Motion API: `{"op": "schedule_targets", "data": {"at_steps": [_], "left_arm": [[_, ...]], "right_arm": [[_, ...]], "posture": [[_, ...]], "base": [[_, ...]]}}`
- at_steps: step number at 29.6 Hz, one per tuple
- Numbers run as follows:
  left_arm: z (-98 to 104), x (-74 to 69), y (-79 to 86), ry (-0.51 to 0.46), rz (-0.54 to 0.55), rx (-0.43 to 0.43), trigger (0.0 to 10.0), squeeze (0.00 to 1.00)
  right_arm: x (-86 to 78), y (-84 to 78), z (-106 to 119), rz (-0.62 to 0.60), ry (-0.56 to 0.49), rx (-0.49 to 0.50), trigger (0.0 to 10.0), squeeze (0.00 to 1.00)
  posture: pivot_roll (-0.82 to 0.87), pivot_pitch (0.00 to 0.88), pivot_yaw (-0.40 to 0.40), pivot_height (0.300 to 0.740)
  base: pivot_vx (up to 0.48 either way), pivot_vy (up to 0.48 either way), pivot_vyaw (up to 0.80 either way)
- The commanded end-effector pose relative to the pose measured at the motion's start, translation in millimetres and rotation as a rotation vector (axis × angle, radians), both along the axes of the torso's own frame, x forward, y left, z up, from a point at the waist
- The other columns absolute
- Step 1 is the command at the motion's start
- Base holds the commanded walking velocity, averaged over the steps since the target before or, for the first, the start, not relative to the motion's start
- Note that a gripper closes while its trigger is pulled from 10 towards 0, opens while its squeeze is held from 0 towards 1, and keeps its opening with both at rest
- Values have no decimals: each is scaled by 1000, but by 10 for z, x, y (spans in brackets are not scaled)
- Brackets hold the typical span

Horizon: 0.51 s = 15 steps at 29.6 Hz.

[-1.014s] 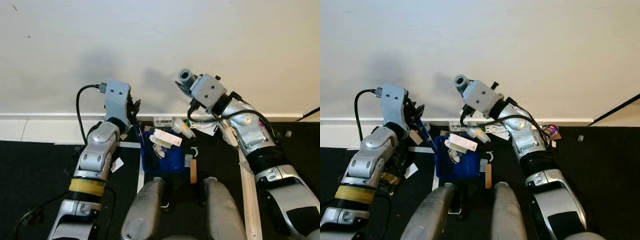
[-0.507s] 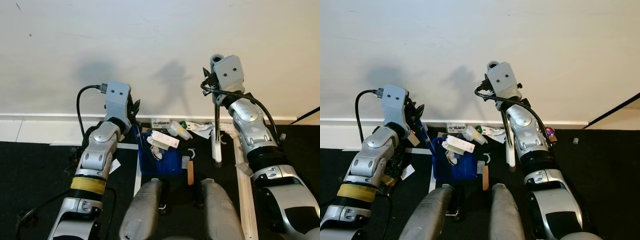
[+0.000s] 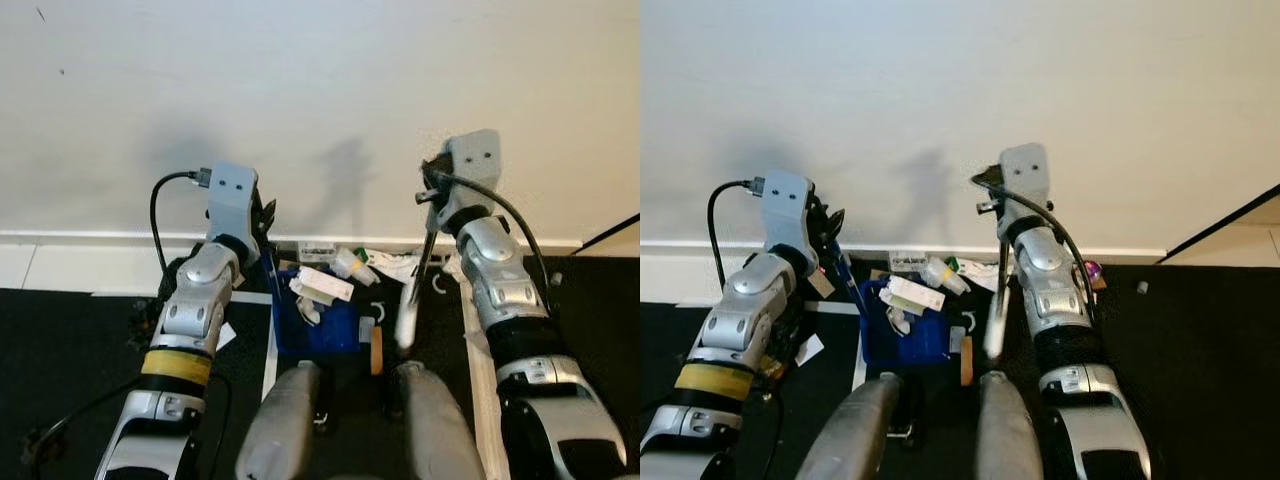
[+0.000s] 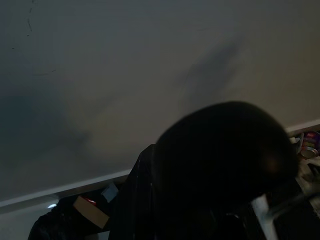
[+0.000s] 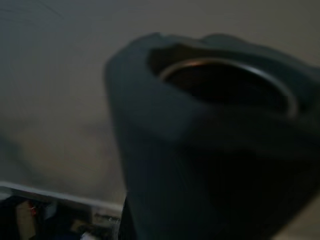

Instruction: Sweep floor

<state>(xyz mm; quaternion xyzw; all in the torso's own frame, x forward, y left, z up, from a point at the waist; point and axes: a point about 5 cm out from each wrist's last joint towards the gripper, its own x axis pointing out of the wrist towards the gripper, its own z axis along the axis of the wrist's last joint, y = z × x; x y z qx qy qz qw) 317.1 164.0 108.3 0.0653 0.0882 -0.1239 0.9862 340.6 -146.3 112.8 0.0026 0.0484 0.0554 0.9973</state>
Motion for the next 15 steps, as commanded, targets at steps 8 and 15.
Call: {"op": "schedule_targets", "data": {"at_steps": [8,15], "left_arm": [[-13,1,-54,-16,-14,-19,10000,0],[-17,10,-58,-18,-12,-20,10000,0]], "right_arm": [[-194,73,-102,33,19,-54,10000,0],[-251,75,-78,59,-98,-185,10000,0]], "posture": [[-39,150,7,740],[-32,140,3,740]], "base": [[0,0,0],[0,0,0]]}}
